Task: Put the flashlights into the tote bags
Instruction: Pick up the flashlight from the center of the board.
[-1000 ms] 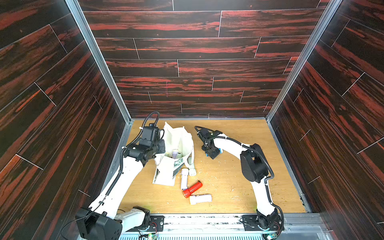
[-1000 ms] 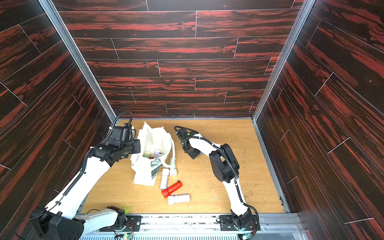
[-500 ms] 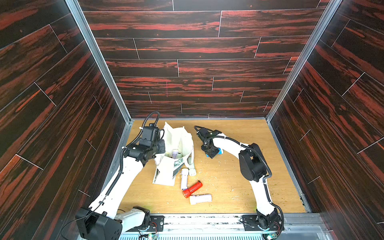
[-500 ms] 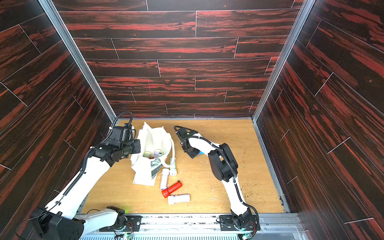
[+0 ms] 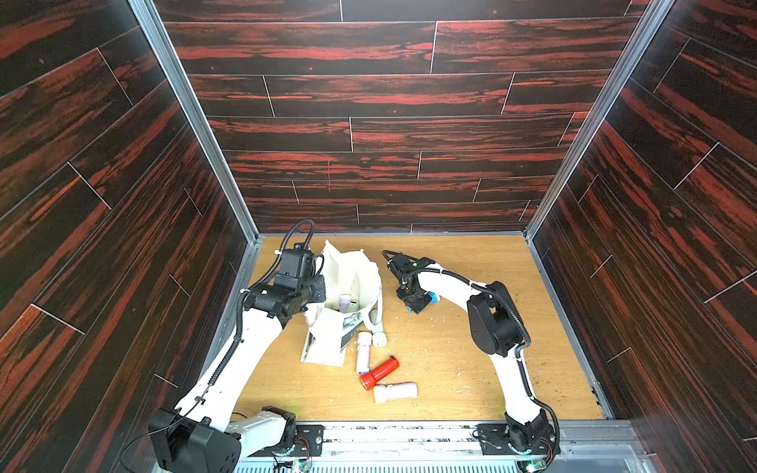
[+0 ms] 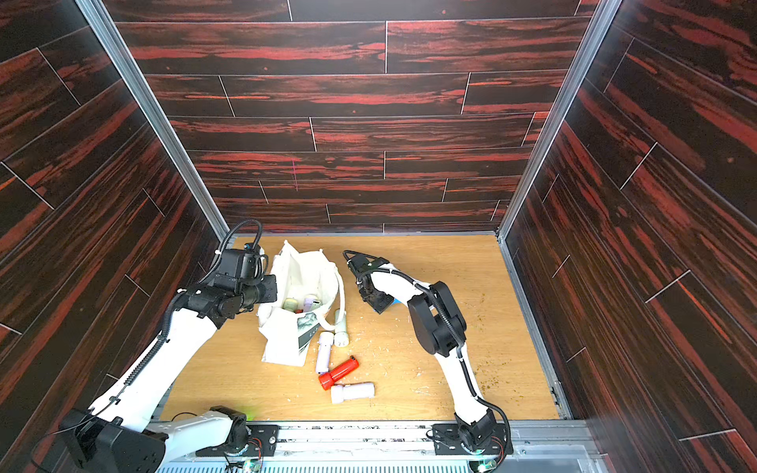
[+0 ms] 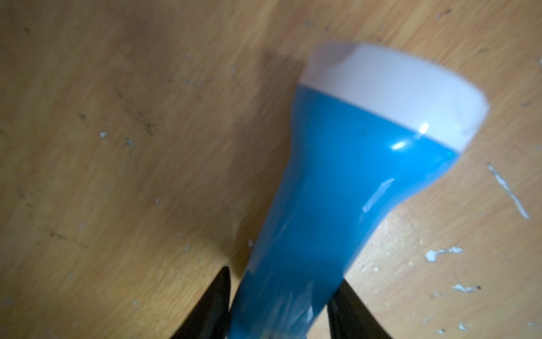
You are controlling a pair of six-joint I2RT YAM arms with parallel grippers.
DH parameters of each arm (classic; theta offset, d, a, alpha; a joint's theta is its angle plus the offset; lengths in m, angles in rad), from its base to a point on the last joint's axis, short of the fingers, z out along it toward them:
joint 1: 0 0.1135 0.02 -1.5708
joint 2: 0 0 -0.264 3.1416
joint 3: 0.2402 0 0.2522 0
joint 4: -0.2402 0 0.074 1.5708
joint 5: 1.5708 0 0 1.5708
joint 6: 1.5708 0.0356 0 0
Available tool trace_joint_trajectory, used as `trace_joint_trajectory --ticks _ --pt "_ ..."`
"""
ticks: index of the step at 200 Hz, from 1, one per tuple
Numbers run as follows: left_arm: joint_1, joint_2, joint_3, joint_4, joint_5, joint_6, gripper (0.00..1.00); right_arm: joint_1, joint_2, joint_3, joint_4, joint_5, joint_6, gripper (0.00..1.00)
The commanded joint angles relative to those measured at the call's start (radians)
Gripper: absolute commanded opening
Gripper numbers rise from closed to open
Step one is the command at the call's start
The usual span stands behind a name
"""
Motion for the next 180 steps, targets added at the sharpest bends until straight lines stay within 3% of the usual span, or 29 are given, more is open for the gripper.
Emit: trace_joint_trajectory --ticks 1,97,140,162,180 --pt "-0.006 -0.019 -0.023 -0.029 0.005 0.016 0.00 -0.004 0.046 0.016 -0.041 0.002 0.005 0.49" --pt "-0.006 -0.020 -0.016 -0.033 0.014 0.010 0.00 -0.003 -0.009 -0.006 -0.042 0.012 0.001 0.30" --pt "-0.004 -0.038 -0.017 -0.005 0.080 -0.030 0.00 0.000 -0.198 -0.122 0.007 0.099 -0.026 0.17" --pt "-0.004 -0.040 -0.017 0.014 0.115 -0.051 0.00 0.000 -0.352 -0.272 0.125 0.118 -0.079 0.00" --pt "-0.001 -0.041 -0.013 0.021 0.137 -0.065 0.00 0.001 -0.468 -0.392 0.235 0.115 -0.142 0.00"
